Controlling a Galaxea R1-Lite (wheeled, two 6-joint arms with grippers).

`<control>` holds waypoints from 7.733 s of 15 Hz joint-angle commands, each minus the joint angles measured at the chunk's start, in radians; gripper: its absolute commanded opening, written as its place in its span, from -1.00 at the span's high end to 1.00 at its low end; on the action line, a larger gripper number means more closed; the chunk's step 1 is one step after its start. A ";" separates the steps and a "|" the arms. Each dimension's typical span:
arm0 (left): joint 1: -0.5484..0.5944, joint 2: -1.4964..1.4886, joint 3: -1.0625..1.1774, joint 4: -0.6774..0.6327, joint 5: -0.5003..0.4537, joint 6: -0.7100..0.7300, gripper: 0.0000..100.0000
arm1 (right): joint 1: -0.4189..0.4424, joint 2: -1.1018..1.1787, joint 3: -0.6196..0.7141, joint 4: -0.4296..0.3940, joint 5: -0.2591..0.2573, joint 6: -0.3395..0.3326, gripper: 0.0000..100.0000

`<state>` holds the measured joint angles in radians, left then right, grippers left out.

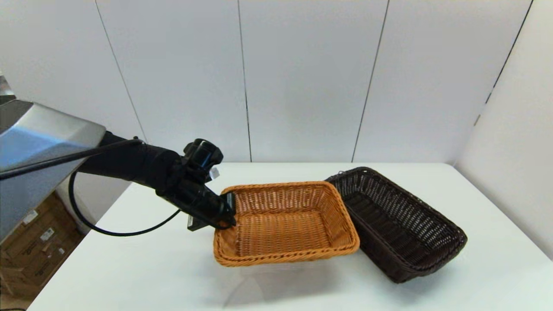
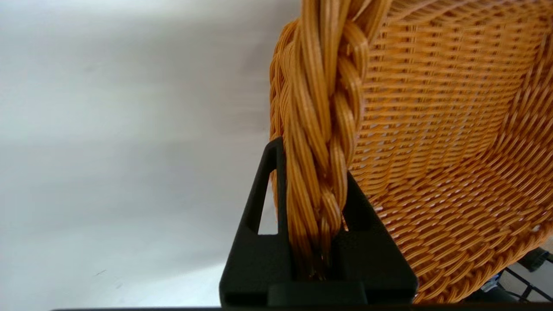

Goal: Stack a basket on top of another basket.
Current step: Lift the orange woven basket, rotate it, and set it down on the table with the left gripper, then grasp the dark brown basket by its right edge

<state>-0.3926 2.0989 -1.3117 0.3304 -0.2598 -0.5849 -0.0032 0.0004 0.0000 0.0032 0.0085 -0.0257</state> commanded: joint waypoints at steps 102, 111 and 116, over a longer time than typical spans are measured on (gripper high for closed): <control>0.327 -1.521 0.603 0.397 -0.013 0.108 -1.00 | 0.000 -0.002 0.002 0.000 -0.002 0.003 -1.00; 0.357 -1.827 0.629 0.587 -0.015 0.100 -1.00 | 0.000 -0.002 0.002 0.000 -0.001 0.003 -1.00; 0.406 -1.990 0.660 0.605 -0.015 0.111 -1.00 | 0.000 -0.002 0.002 0.000 -0.002 0.003 -1.00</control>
<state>0.0053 0.1860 -0.6649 0.9328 -0.2736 -0.4728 -0.0032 0.0004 0.0000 0.0028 0.0062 -0.0230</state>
